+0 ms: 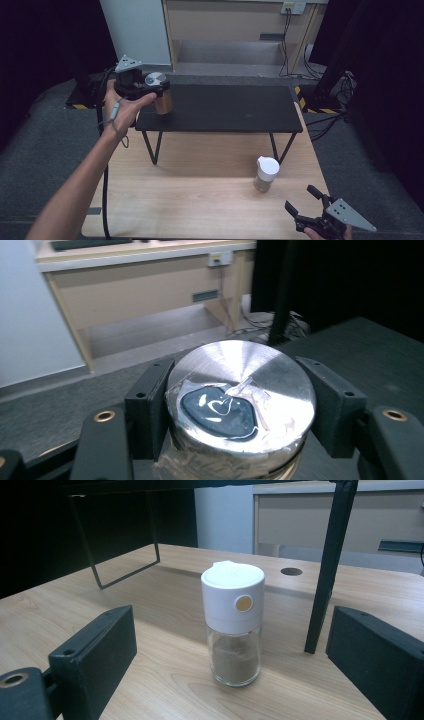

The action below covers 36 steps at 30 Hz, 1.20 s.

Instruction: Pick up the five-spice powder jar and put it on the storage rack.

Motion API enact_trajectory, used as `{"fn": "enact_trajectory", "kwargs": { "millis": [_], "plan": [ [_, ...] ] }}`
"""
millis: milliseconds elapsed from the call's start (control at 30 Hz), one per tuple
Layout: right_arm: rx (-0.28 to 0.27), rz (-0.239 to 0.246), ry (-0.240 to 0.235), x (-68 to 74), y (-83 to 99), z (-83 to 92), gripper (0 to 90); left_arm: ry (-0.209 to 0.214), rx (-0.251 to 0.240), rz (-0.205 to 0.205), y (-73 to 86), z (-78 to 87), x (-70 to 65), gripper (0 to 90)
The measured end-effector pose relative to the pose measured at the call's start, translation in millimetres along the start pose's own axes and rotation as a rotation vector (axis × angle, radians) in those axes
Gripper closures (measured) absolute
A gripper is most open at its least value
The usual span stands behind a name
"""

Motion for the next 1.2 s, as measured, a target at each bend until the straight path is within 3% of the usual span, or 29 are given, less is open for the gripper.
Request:
{"fn": "enact_trajectory", "kwargs": {
  "millis": [67,333,567,1000,1100,1200],
  "plan": [
    [0.000,-0.001,0.000,-0.2,0.1,0.0,6.2,-0.016,0.007,0.021,0.4,-8.1,3.1,33.7],
    [-0.003,-0.007,-0.001,-0.8,0.5,0.1,6.2,-0.059,0.034,0.039,5.7,-24.8,8.9,33.7],
    [-0.003,-0.008,-0.004,-1.3,0.7,0.2,6.2,-0.063,0.047,0.056,12.1,-31.0,11.5,33.8],
    [-0.002,-0.009,-0.005,-1.6,0.7,0.1,6.3,-0.044,0.047,0.035,16.1,-35.5,12.7,33.4],
    [-0.003,-0.008,-0.006,-1.5,0.7,0.3,6.3,-0.063,0.024,0.073,15.7,-33.9,12.4,20.4],
    [-0.004,-0.009,-0.006,-1.5,0.7,0.5,6.3,-0.056,0.010,0.089,13.3,-30.7,14.0,12.7]
  ]
}}
Point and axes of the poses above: each handheld gripper's, and its own axes: z roughly backward along the jaws, y roughly out of its underside, x roughly to its left, the point moved 8 cm from there along -z, roughly forward along the jaws, and after that the axes turned 6 degrees about -y, right-handed, at the moved point
